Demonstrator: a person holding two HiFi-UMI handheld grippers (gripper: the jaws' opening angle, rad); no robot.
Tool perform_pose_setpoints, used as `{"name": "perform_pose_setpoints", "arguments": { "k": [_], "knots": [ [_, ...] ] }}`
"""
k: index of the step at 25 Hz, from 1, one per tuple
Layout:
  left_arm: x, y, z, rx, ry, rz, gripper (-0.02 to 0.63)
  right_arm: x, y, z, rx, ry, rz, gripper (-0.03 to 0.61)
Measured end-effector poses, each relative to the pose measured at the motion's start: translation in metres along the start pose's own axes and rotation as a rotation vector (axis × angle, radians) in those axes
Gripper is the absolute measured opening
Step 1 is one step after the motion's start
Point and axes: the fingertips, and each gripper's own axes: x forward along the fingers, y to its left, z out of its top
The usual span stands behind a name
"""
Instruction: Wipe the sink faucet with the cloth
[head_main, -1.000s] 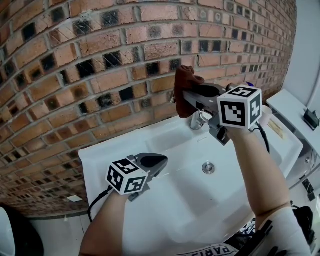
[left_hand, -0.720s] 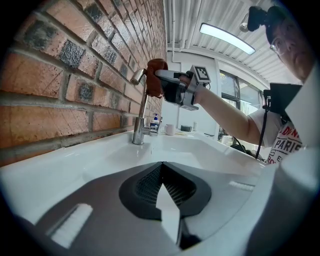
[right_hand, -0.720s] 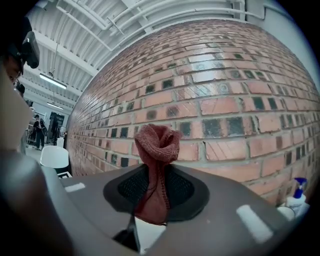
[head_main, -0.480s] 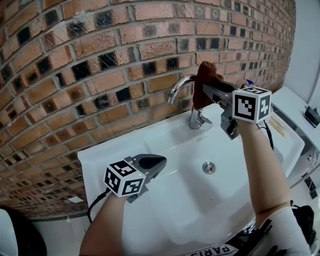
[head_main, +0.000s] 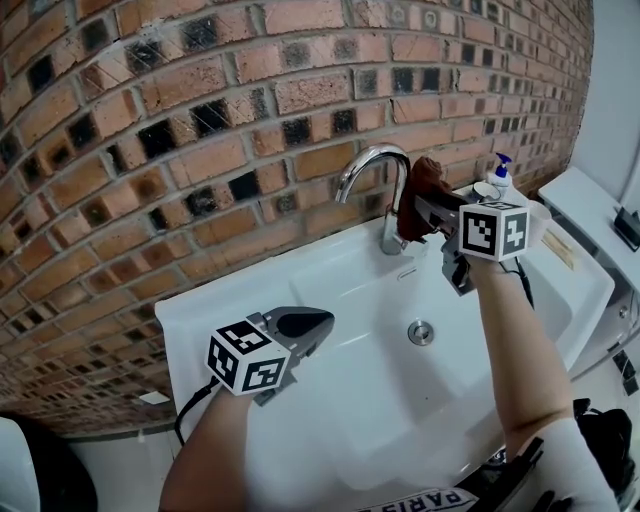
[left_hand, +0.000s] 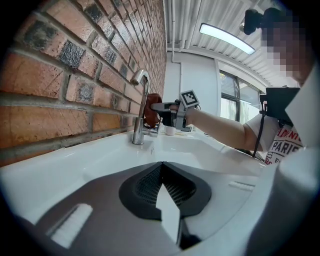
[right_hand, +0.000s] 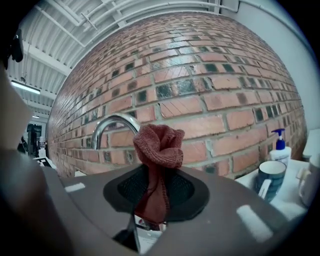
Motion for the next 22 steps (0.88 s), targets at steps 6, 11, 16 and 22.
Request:
{"name": "perform_pose_setpoints", "arguments": {
  "k": [6, 11, 16, 22],
  "knots": [
    [0.000, 0.000, 0.000, -0.001, 0.001, -0.001, 0.006, 0.006, -0.006, -0.014, 0.008, -0.001, -0.020, 0.092],
    [0.000, 0.000, 0.000, -0.001, 0.001, -0.001, 0.006, 0.002, -0.003, -0.013, -0.009, 0.005, -0.020, 0.094],
    [0.001, 0.000, -0.001, -0.001, 0.003, -0.001, 0.006, -0.016, 0.024, 0.008, -0.094, -0.058, 0.014, 0.094],
    [0.000, 0.000, 0.000, 0.001, -0.001, 0.000, 0.006, -0.013, 0.079, 0.018, -0.183, -0.077, 0.138, 0.094]
  ]
}}
